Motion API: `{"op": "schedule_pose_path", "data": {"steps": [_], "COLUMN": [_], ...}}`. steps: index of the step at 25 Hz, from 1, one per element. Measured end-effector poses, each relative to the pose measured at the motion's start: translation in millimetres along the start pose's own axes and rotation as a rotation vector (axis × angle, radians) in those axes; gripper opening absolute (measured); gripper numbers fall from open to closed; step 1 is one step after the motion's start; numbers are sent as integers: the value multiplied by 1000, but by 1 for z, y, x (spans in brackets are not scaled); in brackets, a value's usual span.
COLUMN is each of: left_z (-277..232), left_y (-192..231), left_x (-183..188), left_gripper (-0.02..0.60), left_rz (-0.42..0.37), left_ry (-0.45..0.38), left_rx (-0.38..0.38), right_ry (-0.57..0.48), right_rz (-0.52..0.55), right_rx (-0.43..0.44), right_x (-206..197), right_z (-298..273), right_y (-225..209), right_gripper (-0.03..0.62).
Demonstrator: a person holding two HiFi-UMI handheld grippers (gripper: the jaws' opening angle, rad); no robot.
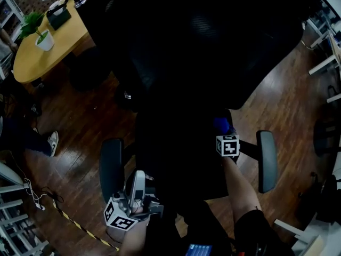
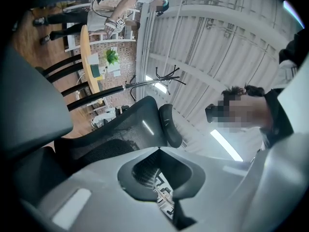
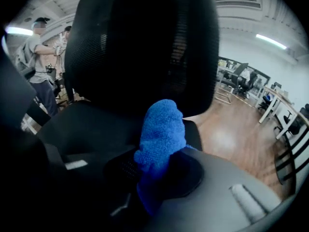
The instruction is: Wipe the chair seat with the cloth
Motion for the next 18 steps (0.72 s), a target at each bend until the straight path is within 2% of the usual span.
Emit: {"op": "schedule_pose_path", "data": {"steps": [2,5,8,10,13,18], "left_z": [-1,-2,-3,-4,-4,-10], "left_y": [1,2,0,-1,1,7], "left_x": [2,6,6,6,7,10], "left_gripper": [3,3,3,3,3,3], "left_rz": [-4,-10,-12,-14,-12,-12], "left_ry": [-5,-9,-12,-12,-15,-7], "left_rx": [1,2,3,4,17,44], "right_ry": [9,-2,-21,-58,-101,-135], "right_rz": [-20,-76,-74,-58,-36,-23], "right_rx": [-51,-63,-74,-48,94,439], "right_x": [-6,-9,-5,5,20,41], "right_z": [8,12,18,25,33,57], "right_y": [-31,-46,-40,-18,58,224], "right_gripper": [79,78,78,78,78,78]}}
Point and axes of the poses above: the fingertips, and each gripper's own axes: z backward along the fingers, y to its left, x out of its top, the point moved 4 cm from there along z, backward along the fingers, and after that the axes turned 11 degrees about -x, right-handed, at the moved point
